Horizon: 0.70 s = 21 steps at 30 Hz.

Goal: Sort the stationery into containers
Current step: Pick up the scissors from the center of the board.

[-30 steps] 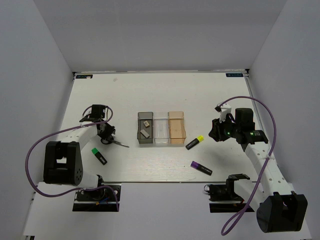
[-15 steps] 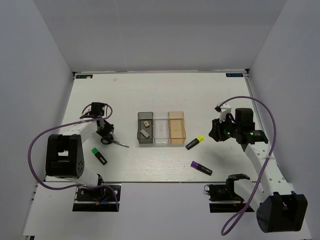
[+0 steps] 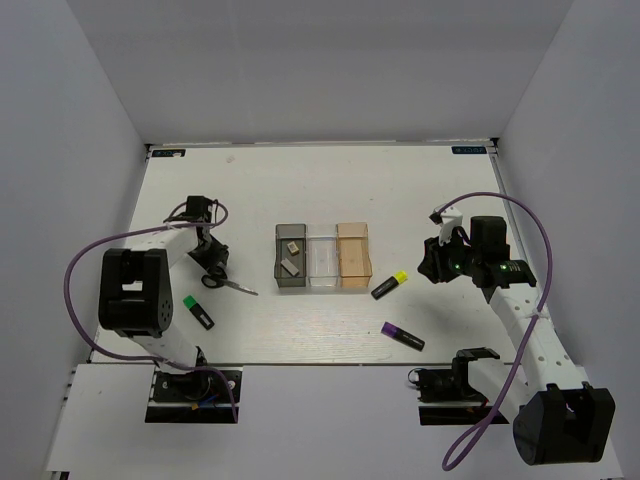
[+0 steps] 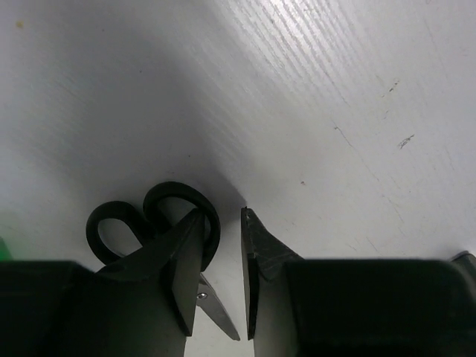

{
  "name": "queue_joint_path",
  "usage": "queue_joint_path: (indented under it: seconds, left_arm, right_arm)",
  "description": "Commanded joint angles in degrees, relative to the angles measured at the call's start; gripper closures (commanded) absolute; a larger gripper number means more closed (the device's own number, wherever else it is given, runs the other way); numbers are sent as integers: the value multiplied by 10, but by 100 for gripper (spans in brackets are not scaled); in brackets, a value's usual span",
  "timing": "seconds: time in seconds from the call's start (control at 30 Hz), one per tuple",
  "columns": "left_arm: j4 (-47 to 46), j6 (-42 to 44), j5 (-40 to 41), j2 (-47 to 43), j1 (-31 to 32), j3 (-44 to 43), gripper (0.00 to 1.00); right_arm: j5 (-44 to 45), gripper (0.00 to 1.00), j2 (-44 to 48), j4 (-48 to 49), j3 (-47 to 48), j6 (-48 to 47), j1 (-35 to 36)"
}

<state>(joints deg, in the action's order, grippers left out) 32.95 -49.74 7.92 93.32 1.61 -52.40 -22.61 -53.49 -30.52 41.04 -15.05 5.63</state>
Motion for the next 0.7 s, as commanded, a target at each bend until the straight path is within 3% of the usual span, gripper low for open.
queue_joint_path:
  seconds: [0.0,0.13,0.3,0.4,0.57,0.63,0.67]
  left_arm:
    - [49,22,10,34,-2,-22,63]
    - [70,39,16,50,2,-27,77]
    - [61,46,22,57,2,-7,83]
    - [56,53,17,60,2,-4,98]
    - [51,82,-24,0,9,-23,100]
    - [71,95,-32,-44,16,-45,100]
    - [75,107,-40,-56,22,-57,100]
  right_arm:
    - [1,59,6,-2,22,-3,-1]
    - [3,59,8,-2,23,-2,-1]
    - [1,59,15,-3,23,-2,-1]
    - [1,59,16,-3,23,-2,-1]
    - [-1,59,20,-2,21,-1,-2]
    - [-1,40,18,-2,22,-1,-3]
    - [-1,36,16,-3,22,-1,-2]
